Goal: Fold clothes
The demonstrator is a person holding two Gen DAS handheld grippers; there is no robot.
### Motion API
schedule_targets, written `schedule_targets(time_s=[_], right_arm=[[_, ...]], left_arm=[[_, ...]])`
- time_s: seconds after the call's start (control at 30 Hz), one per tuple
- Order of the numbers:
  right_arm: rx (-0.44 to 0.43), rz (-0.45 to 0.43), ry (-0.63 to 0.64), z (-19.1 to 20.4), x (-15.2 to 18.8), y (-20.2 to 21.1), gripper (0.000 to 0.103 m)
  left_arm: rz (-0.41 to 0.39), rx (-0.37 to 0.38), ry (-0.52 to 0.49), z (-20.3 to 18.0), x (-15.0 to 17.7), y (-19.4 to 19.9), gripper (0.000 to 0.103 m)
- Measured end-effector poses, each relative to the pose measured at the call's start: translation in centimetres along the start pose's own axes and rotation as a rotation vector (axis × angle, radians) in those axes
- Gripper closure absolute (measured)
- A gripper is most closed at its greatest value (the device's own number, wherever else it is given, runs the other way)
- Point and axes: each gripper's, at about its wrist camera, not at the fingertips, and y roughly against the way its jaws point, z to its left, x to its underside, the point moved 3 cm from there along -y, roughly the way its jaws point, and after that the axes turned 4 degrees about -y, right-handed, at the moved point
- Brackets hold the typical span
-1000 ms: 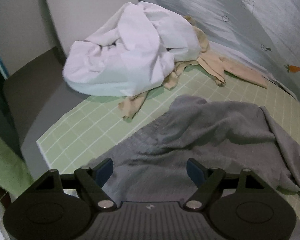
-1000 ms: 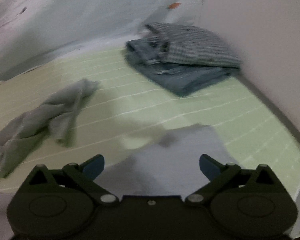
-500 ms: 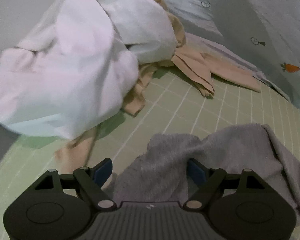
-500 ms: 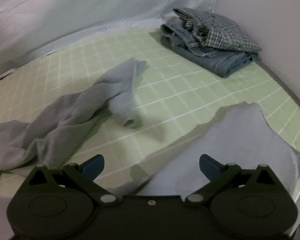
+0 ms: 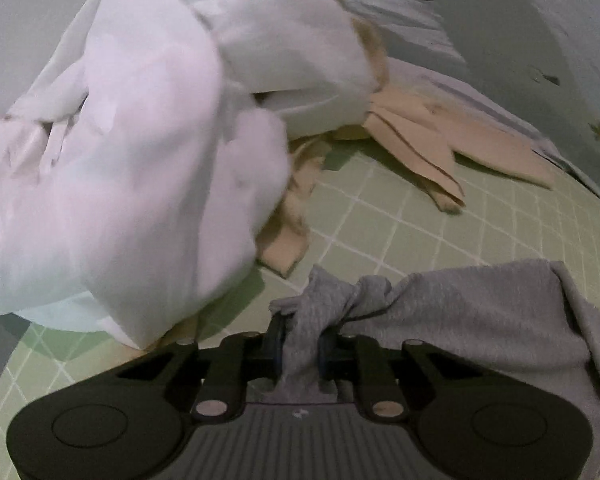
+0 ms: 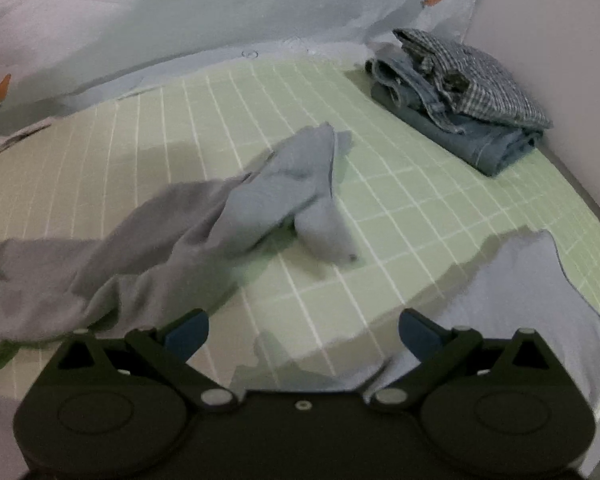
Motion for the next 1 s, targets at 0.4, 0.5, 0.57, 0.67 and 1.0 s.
schedule_targets(time_s=[0.4, 0.5, 0.57, 0.67, 1.0], right_arm=[[-0.048, -0.07, -0.207, -2.3, -3.6, -3.2, 0.028], [-0.173, -0.101, -0.431, -3.7, -4.1, -2.4, 0.028], [-0.257, -0.066, -0.502, -3.9, -4.2, -3.6, 0.032], [-0.306, -0.003, -0.526, -3.5, -4.2, -5.7, 0.059], [-0.213, -0.086, -0.314, -1.8, -10.6, -5.0, 0.101]], left_arm=[[0.003, -0.091, 0.024, -0.9, 0.2, 0.1, 0.078], [0.009, -0.113, 0.038, -1.2, 0.2, -0.1, 0.077], [0.014, -0.128, 0.047, -1.5, 0.1, -0.1, 0.077], [0.023, -0.148, 0.067, -1.6, 0.0, -0.2, 0.076], [0.033, -0.179, 0.067, -1.9, -0.2, -0.5, 0.074]])
